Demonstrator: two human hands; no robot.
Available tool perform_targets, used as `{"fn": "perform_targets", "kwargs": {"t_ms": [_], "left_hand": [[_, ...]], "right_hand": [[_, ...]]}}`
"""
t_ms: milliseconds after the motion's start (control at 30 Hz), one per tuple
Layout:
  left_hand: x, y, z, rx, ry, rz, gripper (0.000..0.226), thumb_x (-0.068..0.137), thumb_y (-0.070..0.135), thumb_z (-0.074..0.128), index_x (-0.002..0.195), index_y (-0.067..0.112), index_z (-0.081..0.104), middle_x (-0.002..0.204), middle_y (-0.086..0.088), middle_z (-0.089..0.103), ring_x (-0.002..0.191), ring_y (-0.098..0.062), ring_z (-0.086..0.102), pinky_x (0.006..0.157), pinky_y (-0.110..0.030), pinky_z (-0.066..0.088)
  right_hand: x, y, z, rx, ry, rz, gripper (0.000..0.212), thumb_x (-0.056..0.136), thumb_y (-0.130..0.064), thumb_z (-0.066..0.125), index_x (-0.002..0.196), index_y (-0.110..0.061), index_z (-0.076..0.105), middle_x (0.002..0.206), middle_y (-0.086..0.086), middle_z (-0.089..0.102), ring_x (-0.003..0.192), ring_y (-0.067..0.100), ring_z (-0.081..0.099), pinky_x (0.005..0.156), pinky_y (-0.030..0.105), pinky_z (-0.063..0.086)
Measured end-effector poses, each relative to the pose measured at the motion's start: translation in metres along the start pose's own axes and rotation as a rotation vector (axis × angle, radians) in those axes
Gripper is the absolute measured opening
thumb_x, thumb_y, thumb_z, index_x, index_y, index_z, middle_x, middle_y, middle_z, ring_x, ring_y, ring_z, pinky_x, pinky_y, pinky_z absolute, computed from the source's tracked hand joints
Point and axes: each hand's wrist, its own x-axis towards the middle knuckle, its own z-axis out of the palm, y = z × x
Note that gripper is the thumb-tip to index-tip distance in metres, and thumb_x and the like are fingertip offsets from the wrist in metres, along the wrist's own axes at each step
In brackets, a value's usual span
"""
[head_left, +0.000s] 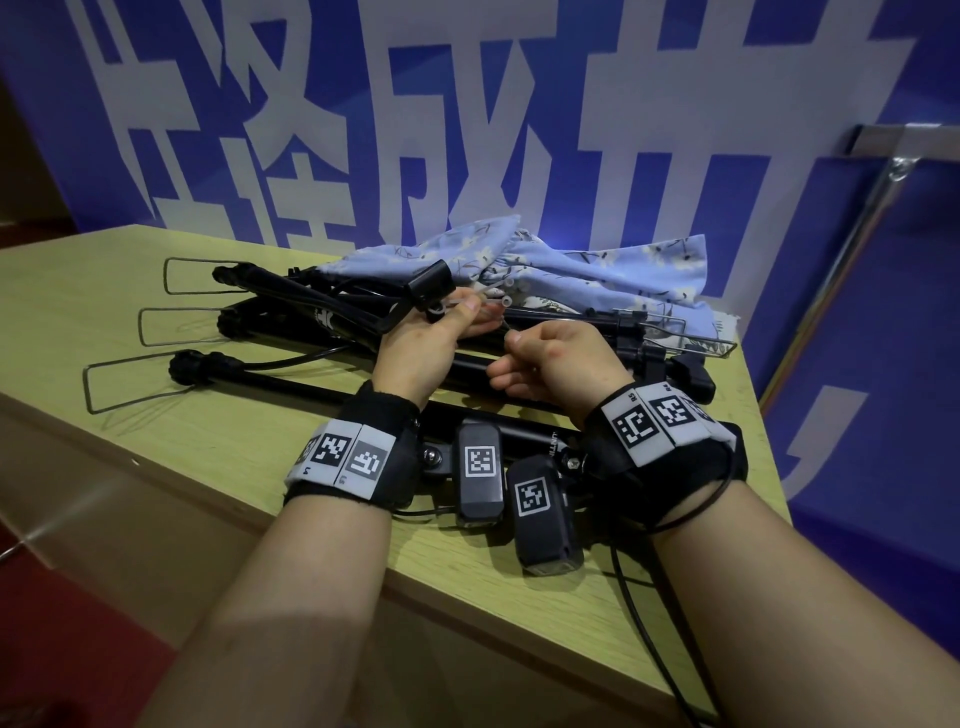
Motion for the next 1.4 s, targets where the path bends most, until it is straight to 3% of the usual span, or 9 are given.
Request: {"fn": "perform_targets", "kwargs": {"t_ms": [200,367,600,733,833,933,1033,1233,1400], "left_hand": [[0.0012,-0.0025,-0.0015,0.017,0.0,-0.014,0.018,0.089,0.024,0.06,0.082,0.026,0.076,0.094,-0.004,0.077,0.097,-0.021,0.072,0.107,-0.046,0.043],[-0.002,0.001,-0.001,0.025,-0.012,-0.012,0.024,0.096,0.01,0.057,0.082,0.023,0.072,0.087,0.0,0.077,0.093,-0.02,0.073,0.104,-0.044,0.048],[-0.0005,-0.002,-0.0027,0.096,-0.047,-0.021,0.016,0.079,0.037,0.061,0.078,0.041,0.076,0.092,0.005,0.077,0.104,-0.016,0.069,0.109,-0.047,0.041],[0.0038,-0.006,-0.0039,0.046,-0.009,-0.007,0.016,0.074,0.044,0.067,0.085,0.036,0.078,0.097,-0.001,0.077,0.107,-0.024,0.068,0.107,-0.05,0.042],[0.0013,-0.0021,-0.0016,-0.057,0.02,-0.006,0.019,0.084,0.027,0.061,0.078,0.033,0.078,0.093,-0.003,0.077,0.101,-0.024,0.07,0.105,-0.05,0.044],[0.0006,-0.0029,-0.0002,-0.128,0.032,-0.017,0.029,0.094,0.013,0.058,0.077,0.027,0.077,0.088,-0.001,0.076,0.093,-0.022,0.072,0.104,-0.053,0.045],[0.0014,-0.0029,0.0,-0.125,0.046,-0.016,0.03,0.093,0.011,0.059,0.076,0.028,0.077,0.082,0.001,0.075,0.088,-0.022,0.072,0.104,-0.052,0.045],[0.0013,-0.0028,0.0019,-0.101,0.055,0.002,0.015,0.084,0.022,0.066,0.077,0.028,0.077,0.082,0.001,0.075,0.09,-0.02,0.071,0.106,-0.049,0.044],[0.0028,-0.0052,-0.0012,-0.102,0.044,0.016,0.012,0.078,0.028,0.066,0.083,0.027,0.077,0.083,-0.002,0.074,0.09,-0.022,0.068,0.104,-0.048,0.045]], "right_hand": [[0.0024,0.0019,-0.0006,-0.062,0.047,-0.043,0.02,0.096,-0.005,0.05,0.076,-0.006,0.052,0.065,0.009,0.062,0.046,0.009,0.059,0.048,0.018,0.046],[0.003,0.0023,-0.0018,-0.085,0.065,-0.061,0.018,0.093,-0.003,0.055,0.075,-0.005,0.052,0.064,0.009,0.062,0.048,0.009,0.059,0.05,0.019,0.046],[0.0053,0.0022,-0.0006,-0.05,0.071,-0.074,0.018,0.09,-0.001,0.058,0.077,-0.006,0.048,0.065,0.012,0.062,0.043,0.007,0.06,0.045,0.017,0.047],[0.0039,0.0012,-0.0013,-0.058,0.1,-0.118,0.022,0.084,-0.004,0.067,0.099,-0.003,0.051,0.068,0.012,0.064,0.054,0.017,0.062,0.055,0.026,0.05],[0.003,0.001,-0.0011,-0.089,0.116,-0.179,0.041,0.082,0.001,0.068,0.118,-0.002,0.05,0.069,0.007,0.061,0.065,0.024,0.059,0.065,0.028,0.049],[0.0031,0.0007,-0.0009,-0.066,0.092,-0.214,0.045,0.085,0.005,0.063,0.128,0.004,0.049,0.085,0.009,0.062,0.083,0.029,0.061,0.074,0.029,0.052],[0.0023,0.0006,-0.0013,-0.053,0.088,-0.228,0.037,0.087,0.005,0.06,0.123,0.006,0.054,0.11,0.023,0.064,0.089,0.027,0.063,0.074,0.023,0.053],[0.0073,0.0045,-0.0031,-0.111,0.135,-0.277,0.03,0.082,0.002,0.066,0.112,0.006,0.063,0.109,0.021,0.067,0.103,0.032,0.065,0.097,0.041,0.05],[0.0078,0.0054,-0.0056,-0.141,0.141,-0.301,0.027,0.081,-0.001,0.069,0.107,0.005,0.067,0.102,0.014,0.069,0.088,0.016,0.064,0.085,0.023,0.051]]}}
